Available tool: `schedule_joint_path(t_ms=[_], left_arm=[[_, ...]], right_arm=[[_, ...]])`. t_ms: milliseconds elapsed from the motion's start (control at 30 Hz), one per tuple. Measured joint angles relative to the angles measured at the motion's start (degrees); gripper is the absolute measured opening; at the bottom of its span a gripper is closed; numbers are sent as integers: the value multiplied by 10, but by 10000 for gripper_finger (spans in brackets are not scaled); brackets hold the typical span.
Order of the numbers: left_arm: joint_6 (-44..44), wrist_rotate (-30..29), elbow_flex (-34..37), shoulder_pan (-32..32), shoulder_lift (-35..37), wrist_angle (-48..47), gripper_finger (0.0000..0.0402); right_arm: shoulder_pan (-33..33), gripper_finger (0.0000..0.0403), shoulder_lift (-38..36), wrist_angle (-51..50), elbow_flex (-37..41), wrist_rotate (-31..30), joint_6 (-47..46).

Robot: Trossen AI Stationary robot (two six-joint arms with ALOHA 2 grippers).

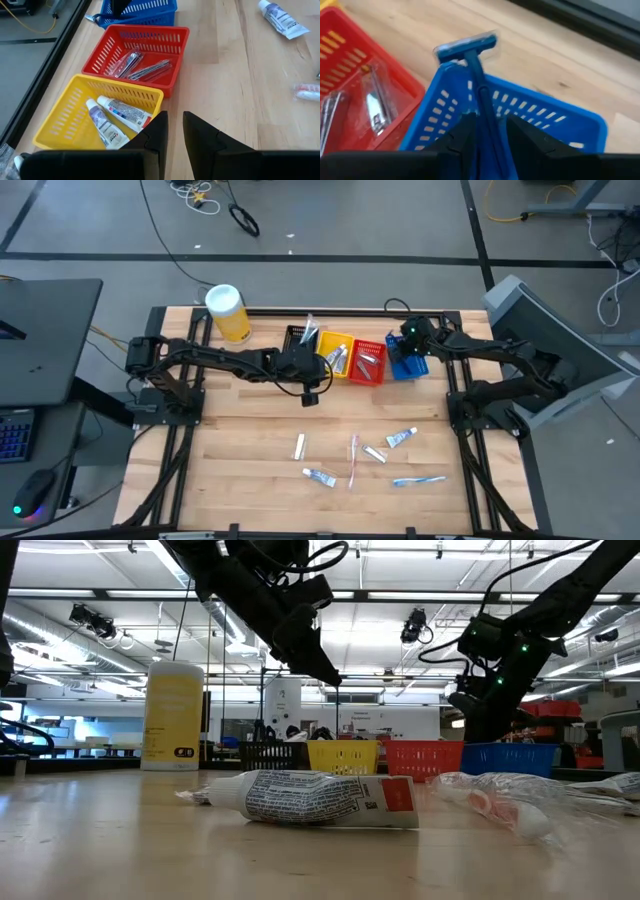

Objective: Pick & Place Travel size toiletries
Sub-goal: Put the blue razor into the blue bin

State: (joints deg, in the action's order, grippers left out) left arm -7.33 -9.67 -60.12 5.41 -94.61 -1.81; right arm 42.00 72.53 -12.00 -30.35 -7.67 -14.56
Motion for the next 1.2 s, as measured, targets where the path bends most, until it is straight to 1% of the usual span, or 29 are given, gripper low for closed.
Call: schedule_joint_path(t_ms=[200, 433, 533, 600, 700, 833, 1033, 1200], left_arm=[[0, 0, 0, 0, 0, 0, 67], [0, 0, 0, 0, 0, 0, 67], [0, 0, 0, 0, 0, 0, 68], [0, 0, 0, 0, 0, 0, 68], [0, 0, 0, 0, 0, 0, 68], [0, 0, 0, 0, 0, 0, 68], [0, 0, 0, 0, 0, 0, 68], [0, 0, 0, 0, 0, 0, 68]], right_arm=[[0, 118, 4, 6, 0, 3, 5], [0, 118, 50, 15, 0, 3, -1], [-1, 116, 55, 31, 0, -3, 0], [-1, 105, 55, 42, 0, -13, 0], [-1, 76, 55, 50, 0, -27, 0], [-1, 41, 54, 46, 0, -27, 2], [-1, 35, 51, 40, 0, -23, 4], [-2, 35, 12, 6, 0, -21, -19]])
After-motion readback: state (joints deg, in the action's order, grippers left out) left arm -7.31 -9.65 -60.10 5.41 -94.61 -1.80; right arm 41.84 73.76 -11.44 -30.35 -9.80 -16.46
